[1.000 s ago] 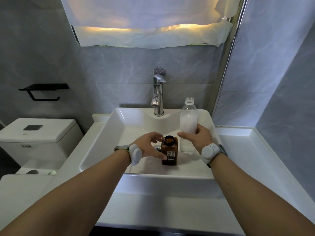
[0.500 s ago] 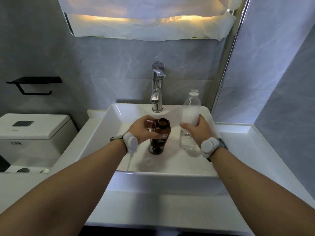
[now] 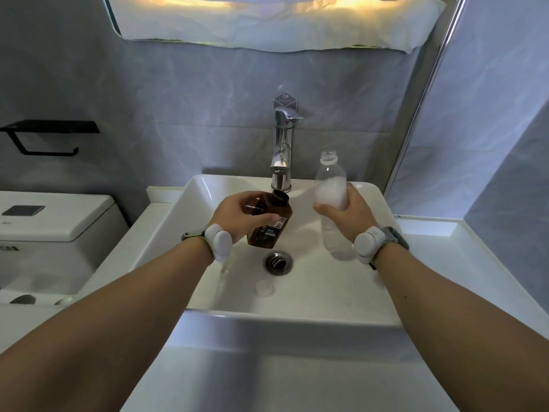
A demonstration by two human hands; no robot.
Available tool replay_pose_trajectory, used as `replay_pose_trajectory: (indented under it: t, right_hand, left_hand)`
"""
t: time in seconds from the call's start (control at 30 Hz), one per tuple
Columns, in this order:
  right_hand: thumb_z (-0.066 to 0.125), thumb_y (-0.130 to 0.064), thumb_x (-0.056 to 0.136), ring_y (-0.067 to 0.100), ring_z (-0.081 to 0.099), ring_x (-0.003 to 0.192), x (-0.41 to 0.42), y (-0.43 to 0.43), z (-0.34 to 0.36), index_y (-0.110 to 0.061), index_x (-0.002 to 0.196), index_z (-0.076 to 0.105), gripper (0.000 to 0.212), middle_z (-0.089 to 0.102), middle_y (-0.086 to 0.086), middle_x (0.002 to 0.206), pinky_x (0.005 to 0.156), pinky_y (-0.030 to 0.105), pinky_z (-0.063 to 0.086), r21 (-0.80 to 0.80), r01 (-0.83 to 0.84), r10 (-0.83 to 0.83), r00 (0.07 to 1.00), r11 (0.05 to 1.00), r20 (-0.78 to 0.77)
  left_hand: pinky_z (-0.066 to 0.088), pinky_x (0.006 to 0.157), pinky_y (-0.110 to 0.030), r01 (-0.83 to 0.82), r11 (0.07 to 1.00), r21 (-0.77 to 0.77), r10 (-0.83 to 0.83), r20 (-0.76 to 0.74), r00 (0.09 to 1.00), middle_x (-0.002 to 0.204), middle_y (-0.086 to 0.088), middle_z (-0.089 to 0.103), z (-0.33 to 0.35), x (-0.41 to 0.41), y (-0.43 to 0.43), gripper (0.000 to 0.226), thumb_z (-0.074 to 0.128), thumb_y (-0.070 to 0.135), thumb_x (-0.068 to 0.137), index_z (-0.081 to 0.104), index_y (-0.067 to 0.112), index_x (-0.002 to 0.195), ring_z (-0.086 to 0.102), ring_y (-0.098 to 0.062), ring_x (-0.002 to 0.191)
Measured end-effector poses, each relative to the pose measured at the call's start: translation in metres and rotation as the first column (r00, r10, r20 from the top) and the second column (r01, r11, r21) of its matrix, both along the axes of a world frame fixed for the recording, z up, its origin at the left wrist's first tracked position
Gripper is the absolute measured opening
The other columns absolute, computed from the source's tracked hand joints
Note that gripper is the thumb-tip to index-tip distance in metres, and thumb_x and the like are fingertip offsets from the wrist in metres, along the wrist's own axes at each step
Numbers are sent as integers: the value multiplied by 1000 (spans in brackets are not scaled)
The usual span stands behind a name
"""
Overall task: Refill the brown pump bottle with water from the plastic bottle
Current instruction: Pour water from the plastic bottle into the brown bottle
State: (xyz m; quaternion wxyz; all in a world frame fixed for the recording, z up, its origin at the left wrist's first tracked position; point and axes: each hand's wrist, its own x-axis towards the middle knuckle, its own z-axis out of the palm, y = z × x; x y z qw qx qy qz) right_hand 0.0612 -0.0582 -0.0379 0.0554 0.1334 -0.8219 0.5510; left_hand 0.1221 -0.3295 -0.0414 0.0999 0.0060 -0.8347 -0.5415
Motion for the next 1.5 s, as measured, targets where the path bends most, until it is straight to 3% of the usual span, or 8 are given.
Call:
replay_pose_trajectory:
  t: [0.1, 0.2, 0.37, 0.6, 0.73, 0.87, 1.17, 1.5]
  right_hand:
    - [81, -64, 76, -5, 61, 94, -1, 0, -3, -35, 123, 52, 63, 63, -21, 107, 72, 13, 43, 86, -13, 16, 999, 996, -34]
    - [82, -66, 74, -12, 60, 90, -6, 2, -5, -36, 121, 51, 64, 62, -23, 104, 68, 9, 44, 130, -34, 42, 997, 991, -58]
    - [83, -50, 81, -1, 57, 86, -14, 7, -7, -30, 117, 46, 56, 58, -19, 99, 66, 21, 42, 186, 9, 15, 992, 982, -129]
    - [83, -42, 76, 4, 60, 87, -13, 8, -5, -43, 117, 47, 54, 59, -20, 98, 68, 17, 43, 284, 26, 26, 984, 959, -177]
    - [85, -34, 77, 20, 61, 93, -12, 9, -4, -38, 128, 54, 59, 64, -9, 103, 73, 22, 45, 313, 35, 30, 979, 949, -202]
    - [85, -22, 80, 24, 59, 98, -8, 6, 0, -27, 135, 56, 62, 62, -3, 107, 82, 32, 47, 354, 45, 49, 966, 934, -253]
    - [85, -25, 80, 39, 60, 107, -3, 4, 7, -22, 137, 59, 62, 69, 14, 117, 94, 52, 49, 494, 206, 29, 903, 845, -428]
    - [83, -21, 81, 40, 59, 103, -1, 3, 8, -23, 133, 63, 56, 69, 13, 111, 95, 50, 43, 525, 293, 38, 847, 799, -531]
  left_hand:
    - [51, 68, -2, -43, 999, -8, 43, -21, 999, 101, 29, 79, -7, -1, -1, 50, 94, 56, 62, 74, 46, 107, 74, 10, 90]
    - [52, 76, -11, -62, 997, -42, 60, -39, 997, 103, 24, 79, -15, -6, -1, 61, 91, 64, 60, 74, 39, 113, 73, 9, 92]
    - [52, 79, -14, -41, 992, -117, 34, -66, 997, 100, 24, 78, -14, -13, -6, 63, 88, 72, 56, 71, 44, 110, 72, 9, 93]
    - [53, 81, -14, -10, 991, -136, -1, -82, 997, 101, 18, 80, -11, -15, -9, 65, 89, 66, 54, 72, 41, 110, 75, 3, 93]
    - [57, 86, -21, 30, 989, -143, -44, -90, 995, 101, 14, 81, -11, -14, -8, 62, 89, 59, 53, 74, 37, 109, 76, -3, 94]
    - [61, 89, -29, 51, 984, -170, -65, -80, 995, 103, 13, 79, -10, -13, -8, 61, 88, 55, 53, 73, 34, 108, 77, -9, 96]
    - [56, 75, -12, 73, 974, -213, -86, -51, 995, 95, 18, 78, -14, -12, -7, 53, 87, 44, 59, 70, 31, 108, 75, -1, 87]
    - [60, 84, -22, 69, 972, -226, -87, -67, 994, 102, 17, 78, -12, -12, -6, 61, 83, 51, 56, 69, 37, 115, 75, -3, 92]
